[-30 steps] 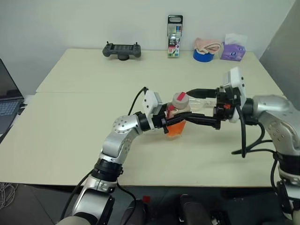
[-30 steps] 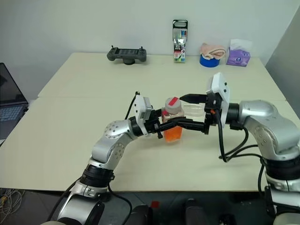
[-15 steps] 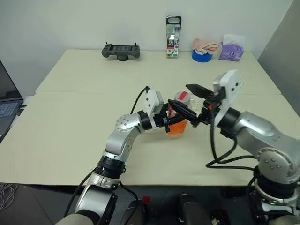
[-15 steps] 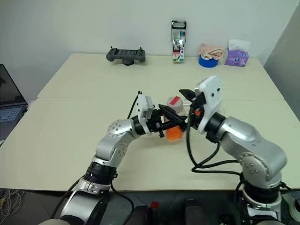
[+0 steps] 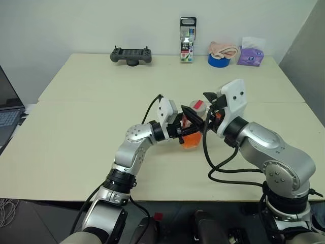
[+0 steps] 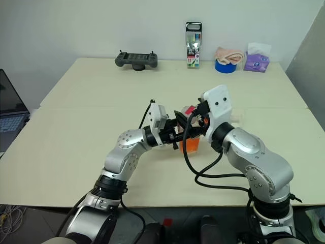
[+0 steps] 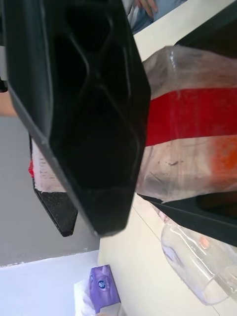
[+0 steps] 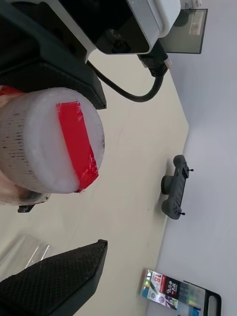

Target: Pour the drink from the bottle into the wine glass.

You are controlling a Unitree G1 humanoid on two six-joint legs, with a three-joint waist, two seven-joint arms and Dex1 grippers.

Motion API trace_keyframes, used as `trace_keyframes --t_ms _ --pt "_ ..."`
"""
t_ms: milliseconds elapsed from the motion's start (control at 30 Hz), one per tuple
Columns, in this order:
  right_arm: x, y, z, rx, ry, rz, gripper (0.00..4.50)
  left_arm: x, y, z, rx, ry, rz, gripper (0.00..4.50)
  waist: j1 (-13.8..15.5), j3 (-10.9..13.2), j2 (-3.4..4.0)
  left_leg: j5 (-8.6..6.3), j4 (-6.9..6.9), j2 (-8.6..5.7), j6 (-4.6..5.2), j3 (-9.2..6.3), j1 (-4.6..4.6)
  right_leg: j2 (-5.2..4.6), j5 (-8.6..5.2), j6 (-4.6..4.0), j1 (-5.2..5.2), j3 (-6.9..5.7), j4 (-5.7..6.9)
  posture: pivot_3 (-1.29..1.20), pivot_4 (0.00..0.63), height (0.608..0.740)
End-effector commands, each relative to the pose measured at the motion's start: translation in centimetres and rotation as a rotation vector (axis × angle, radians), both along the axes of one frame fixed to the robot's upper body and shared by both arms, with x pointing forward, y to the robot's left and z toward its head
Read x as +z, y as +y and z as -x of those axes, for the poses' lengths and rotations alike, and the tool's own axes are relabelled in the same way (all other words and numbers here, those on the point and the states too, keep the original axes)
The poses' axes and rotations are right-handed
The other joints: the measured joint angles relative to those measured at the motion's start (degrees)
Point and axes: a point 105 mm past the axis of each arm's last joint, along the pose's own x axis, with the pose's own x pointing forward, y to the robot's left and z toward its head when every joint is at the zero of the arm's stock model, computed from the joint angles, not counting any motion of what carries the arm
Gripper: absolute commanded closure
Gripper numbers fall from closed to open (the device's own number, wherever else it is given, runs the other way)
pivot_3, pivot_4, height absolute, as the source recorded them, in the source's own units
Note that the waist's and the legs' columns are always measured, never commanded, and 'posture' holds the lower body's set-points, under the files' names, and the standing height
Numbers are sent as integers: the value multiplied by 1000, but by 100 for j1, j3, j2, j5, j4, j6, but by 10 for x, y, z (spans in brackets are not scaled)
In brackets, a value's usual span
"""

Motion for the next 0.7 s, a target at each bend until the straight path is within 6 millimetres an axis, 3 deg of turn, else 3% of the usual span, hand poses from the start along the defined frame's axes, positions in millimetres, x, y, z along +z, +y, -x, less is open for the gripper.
trace_keyframes --t_ms 33,100,300,533,600,700 --pt "17 -4 -4 -60 -67 -18 172 15 -2 4 -12 -78 15 2766 0 0 0 0 0 0 0 0 0 0 0 0 0 0 0 0 150 740" --pt "20 -6 -7 -81 -80 -20 566 14 -3 5 -14 -77 15 2766 -2 0 0 0 0 0 0 0 0 0 0 0 0 0 0 0 150 740" --pt "27 -18 -11 -119 -100 22 2538 15 -4 4 -11 -79 15 2767 -3 0 0 0 0 -1 0 -1 -1 0 1 -2 0 -1 -1 0 150 740" --pt "50 -33 -32 -48 -154 130 2530 15 -4 3 -7 -80 12 2777 -10 0 0 0 1 0 1 0 1 1 0 1 1 -2 -1 0 150 740" --pt "44 -17 -22 227 -118 164 2530 15 -4 4 -8 -80 10 2784 -12 0 0 0 -2 2 2 -1 2 3 0 1 1 -4 -1 0 150 740" --pt "15 -5 25 767 -28 285 2530 15 -5 5 -10 -80 8 2786 18 1 -1 -1 -2 -4 3 -1 -1 1 2 -2 8 -7 -16 0 150 740"
